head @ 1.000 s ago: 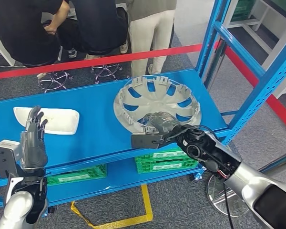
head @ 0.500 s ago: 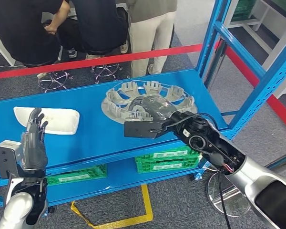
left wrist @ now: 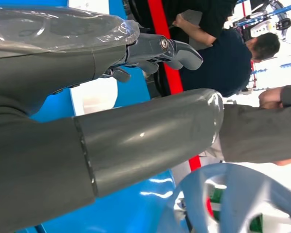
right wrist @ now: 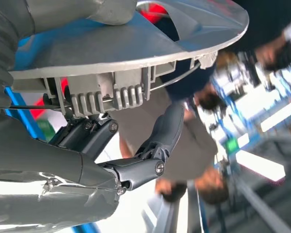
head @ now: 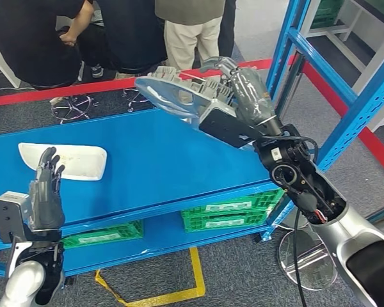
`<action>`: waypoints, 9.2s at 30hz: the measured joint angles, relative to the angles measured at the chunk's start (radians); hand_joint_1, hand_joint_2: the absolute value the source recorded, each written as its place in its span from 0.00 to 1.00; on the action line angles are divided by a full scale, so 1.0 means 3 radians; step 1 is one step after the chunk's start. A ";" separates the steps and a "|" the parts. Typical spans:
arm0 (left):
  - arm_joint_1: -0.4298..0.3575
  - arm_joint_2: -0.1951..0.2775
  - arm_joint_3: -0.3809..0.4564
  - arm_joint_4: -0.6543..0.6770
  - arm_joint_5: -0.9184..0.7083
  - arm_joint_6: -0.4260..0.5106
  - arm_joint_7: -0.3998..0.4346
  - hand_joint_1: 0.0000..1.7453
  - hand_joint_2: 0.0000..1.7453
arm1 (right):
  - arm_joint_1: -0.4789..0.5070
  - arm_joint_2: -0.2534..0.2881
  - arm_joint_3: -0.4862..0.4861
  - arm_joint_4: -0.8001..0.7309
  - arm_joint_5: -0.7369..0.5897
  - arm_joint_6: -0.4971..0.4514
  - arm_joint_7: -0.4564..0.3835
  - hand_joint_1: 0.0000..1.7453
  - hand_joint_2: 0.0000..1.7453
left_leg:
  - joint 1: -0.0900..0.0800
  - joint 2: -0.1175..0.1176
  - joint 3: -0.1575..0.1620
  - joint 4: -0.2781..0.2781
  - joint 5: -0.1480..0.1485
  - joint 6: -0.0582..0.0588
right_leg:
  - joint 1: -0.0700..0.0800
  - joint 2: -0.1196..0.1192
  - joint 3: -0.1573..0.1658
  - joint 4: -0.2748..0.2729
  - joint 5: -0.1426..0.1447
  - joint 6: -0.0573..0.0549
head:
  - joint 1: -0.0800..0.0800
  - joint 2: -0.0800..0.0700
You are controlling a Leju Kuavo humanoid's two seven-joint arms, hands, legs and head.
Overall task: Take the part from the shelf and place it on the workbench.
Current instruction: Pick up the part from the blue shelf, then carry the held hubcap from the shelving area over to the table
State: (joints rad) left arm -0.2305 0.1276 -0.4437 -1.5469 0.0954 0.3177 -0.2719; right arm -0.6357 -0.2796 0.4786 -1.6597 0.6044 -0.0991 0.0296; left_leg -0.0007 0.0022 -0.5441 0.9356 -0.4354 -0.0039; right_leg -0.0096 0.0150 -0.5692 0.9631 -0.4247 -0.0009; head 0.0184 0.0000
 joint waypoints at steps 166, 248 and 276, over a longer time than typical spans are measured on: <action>0.0058 -0.0084 -0.0047 -0.0292 -0.0152 0.0134 -0.0285 0.00 1.00 | 0.0827 0.0114 -0.0332 -0.0725 0.0567 -0.1112 -0.0561 1.00 1.00 | -0.0010 -0.0103 -0.0200 0.0058 0.0122 0.0119 | -0.0016 -0.0067 -0.0417 0.1045 -0.0572 0.0089 | 0.0034 0.0000; 0.0079 -0.0113 -0.0048 -0.0373 -0.0205 0.0226 -0.0340 0.00 1.00 | 0.0776 0.0259 0.0277 -0.1221 -0.0363 -0.0860 -0.0529 1.00 1.00 | 0.0024 0.0179 -0.0332 0.0145 0.0210 -0.0066 | -0.0004 -0.0328 0.0168 0.0006 -0.0157 0.0015 | -0.0045 0.0000; 0.0035 -0.0159 -0.0051 -0.0395 -0.0246 0.0234 -0.0334 0.00 1.00 | 0.0791 0.0259 0.0264 -0.1243 -0.0410 -0.0849 -0.0559 1.00 1.00 | 0.0042 0.0026 -0.0568 0.0642 0.0035 -0.0105 | -0.0032 -0.0254 0.0091 0.0015 -0.0091 -0.0022 | -0.0038 0.0000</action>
State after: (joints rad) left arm -0.2199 0.0800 -0.4590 -1.6655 0.0217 0.3879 -0.3720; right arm -0.3983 -0.2018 0.5577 -2.0325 0.4814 -0.3539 -0.1380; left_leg 0.0120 0.0099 -0.7146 1.1282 -0.4250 -0.0355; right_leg -0.0193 -0.0611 -0.5419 0.9677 -0.4519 -0.0074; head 0.0071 0.0000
